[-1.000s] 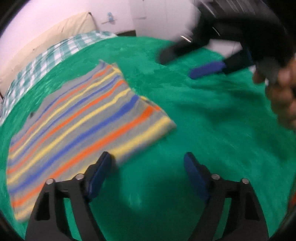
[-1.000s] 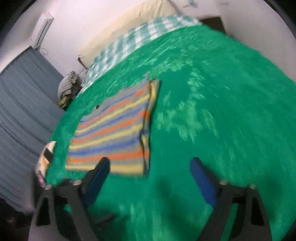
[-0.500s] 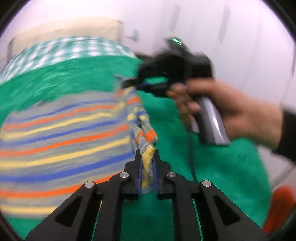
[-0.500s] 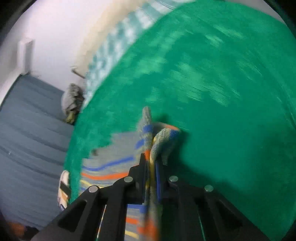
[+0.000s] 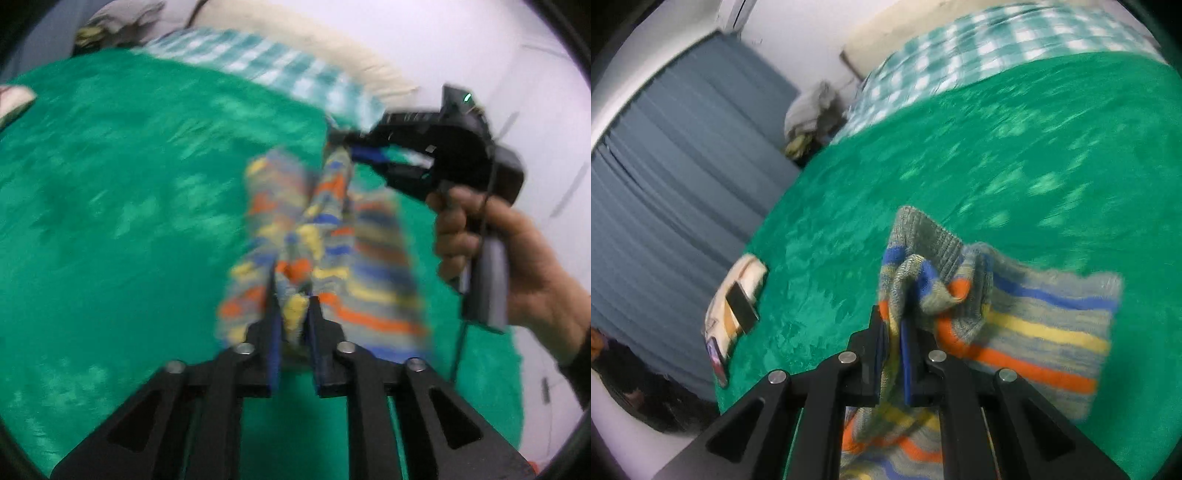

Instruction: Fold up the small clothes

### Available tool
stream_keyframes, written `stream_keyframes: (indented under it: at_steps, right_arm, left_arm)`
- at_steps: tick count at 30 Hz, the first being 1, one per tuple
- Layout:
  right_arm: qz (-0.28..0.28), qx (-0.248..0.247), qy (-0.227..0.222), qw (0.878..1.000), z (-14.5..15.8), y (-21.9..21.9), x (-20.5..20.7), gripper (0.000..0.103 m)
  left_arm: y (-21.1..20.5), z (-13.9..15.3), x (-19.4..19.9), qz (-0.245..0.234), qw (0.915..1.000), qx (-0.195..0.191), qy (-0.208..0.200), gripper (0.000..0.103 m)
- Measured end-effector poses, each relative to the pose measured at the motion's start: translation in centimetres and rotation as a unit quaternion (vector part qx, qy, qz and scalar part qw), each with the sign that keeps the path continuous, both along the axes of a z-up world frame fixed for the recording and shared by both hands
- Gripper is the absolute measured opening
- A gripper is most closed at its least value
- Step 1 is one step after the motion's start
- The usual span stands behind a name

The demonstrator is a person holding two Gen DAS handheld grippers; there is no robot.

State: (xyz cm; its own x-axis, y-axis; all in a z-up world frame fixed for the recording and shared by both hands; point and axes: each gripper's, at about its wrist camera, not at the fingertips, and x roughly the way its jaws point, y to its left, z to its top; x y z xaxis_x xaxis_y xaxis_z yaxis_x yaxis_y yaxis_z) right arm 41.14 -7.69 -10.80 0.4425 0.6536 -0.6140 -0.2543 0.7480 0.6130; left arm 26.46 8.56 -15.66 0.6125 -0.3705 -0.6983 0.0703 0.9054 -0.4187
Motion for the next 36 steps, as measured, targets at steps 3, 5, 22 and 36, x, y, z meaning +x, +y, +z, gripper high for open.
stream_keyframes:
  at_steps: [3,5,22,36]
  right_arm:
    - [0.003,0.016,0.021,1.000,-2.5,1.5,-0.4,0.049]
    - [0.002,0.042,0.005,0.999,-2.3,0.6,-1.8,0.049]
    - [0.137,-0.247,-0.072,0.957,-5.7,-3.0,-18.5,0.033]
    - [0.005,-0.199,-0.010,0.980,-6.2,-6.1,-1.9,0.033]
  left_arm:
    - [2.4,-1.4,-0.4,0.021,0.9989,-0.015,0.039,0.056]
    - [3.8,-0.6,-1.3,0.026,0.9991,-0.022,0.023,0.065]
    - [1.6,0.2,1.8,-0.059,0.9961,0.051,0.042,0.014]
    - [0.6,-2.2,12.5,-0.035,0.9961,0.036,0.072,0.043]
